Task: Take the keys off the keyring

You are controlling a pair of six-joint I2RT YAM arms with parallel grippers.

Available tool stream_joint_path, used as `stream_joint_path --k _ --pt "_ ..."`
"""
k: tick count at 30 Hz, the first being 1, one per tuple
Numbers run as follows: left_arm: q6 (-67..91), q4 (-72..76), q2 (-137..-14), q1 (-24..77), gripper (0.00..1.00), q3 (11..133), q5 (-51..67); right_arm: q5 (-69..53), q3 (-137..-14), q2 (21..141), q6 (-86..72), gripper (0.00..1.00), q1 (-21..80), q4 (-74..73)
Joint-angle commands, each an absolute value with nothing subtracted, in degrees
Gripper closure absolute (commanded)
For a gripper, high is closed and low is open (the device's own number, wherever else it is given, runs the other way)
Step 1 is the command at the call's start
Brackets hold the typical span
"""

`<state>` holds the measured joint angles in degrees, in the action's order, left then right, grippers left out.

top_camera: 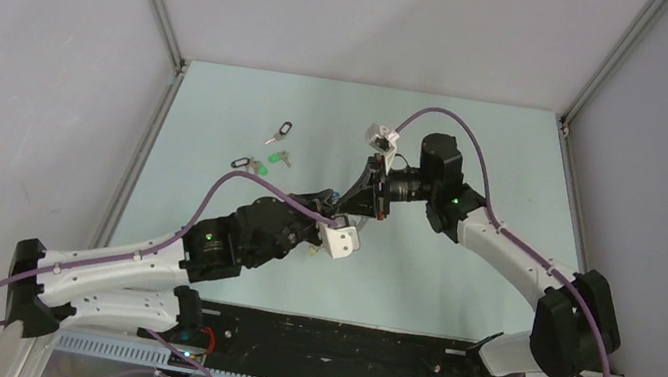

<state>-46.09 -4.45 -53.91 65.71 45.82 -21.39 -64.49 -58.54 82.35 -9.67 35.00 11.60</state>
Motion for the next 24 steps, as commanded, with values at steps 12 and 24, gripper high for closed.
stream_joint_path --k 12,24 --pt "-45.5 2.2 -52.8 66.0 1.00 46.8 -17.3 -65.5 -61.1 86.4 -26.2 1.00 37.0 18.6" --pt "-44.8 3.0 -52.0 65.9 1.00 47.0 -19.0 -64.2 -61.1 89.9 -30.7 1.00 37.5 17.3"
